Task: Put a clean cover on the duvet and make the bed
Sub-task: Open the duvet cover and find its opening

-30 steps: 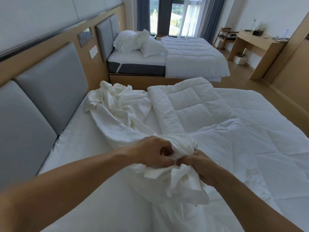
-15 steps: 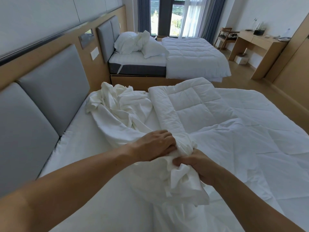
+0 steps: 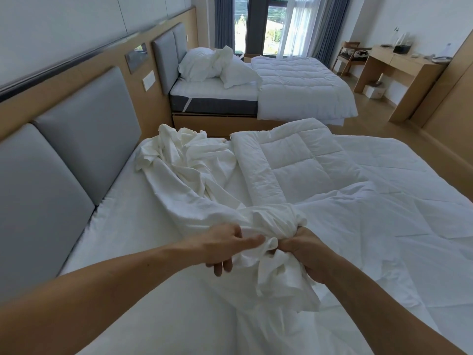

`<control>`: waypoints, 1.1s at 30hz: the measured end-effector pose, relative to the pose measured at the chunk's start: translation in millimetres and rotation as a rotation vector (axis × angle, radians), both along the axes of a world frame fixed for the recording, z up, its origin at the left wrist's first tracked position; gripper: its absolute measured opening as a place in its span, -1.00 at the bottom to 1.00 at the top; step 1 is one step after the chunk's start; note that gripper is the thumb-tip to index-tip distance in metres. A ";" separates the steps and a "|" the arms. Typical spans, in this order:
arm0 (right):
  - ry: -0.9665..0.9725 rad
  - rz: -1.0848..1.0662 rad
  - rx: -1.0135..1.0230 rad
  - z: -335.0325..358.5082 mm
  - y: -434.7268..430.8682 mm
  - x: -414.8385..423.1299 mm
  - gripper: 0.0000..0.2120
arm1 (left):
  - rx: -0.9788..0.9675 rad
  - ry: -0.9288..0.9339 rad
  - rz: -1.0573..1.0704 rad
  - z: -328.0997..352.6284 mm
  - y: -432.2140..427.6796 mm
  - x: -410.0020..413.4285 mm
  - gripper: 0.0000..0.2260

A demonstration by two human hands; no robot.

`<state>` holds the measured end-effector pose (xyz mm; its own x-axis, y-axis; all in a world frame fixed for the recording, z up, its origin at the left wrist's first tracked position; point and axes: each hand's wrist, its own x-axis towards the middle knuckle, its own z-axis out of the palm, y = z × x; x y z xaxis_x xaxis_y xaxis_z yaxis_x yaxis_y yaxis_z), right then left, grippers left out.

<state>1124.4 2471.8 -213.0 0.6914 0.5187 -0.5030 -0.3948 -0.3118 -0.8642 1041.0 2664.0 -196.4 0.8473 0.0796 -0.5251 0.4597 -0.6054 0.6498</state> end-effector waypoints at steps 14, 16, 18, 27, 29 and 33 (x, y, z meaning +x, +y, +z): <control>0.077 0.087 0.059 -0.7 2.9 -0.2 -0.66 | -0.200 -0.200 0.082 -19.9 7.6 -3.4 -0.58; 0.114 0.071 0.090 -2.3 2.3 0.1 -0.61 | -0.278 -0.183 0.050 -20.1 3.6 -7.7 -0.53; 0.120 0.058 0.108 -2.8 2.0 0.0 -0.63 | -0.389 -0.156 0.051 -19.7 0.1 -9.1 -0.51; 0.139 -0.056 0.165 -5.1 -1.3 0.6 -0.86 | -0.882 -0.271 0.674 -44.3 -3.7 -9.2 -0.61; 0.135 -0.043 0.153 -3.9 0.1 -0.6 -0.84 | -0.717 -0.257 0.581 -50.2 -10.7 -15.2 -0.43; 0.135 -0.044 0.154 -1.3 2.9 -2.0 -0.79 | -0.635 -0.328 0.465 -47.9 -19.1 -12.7 -0.76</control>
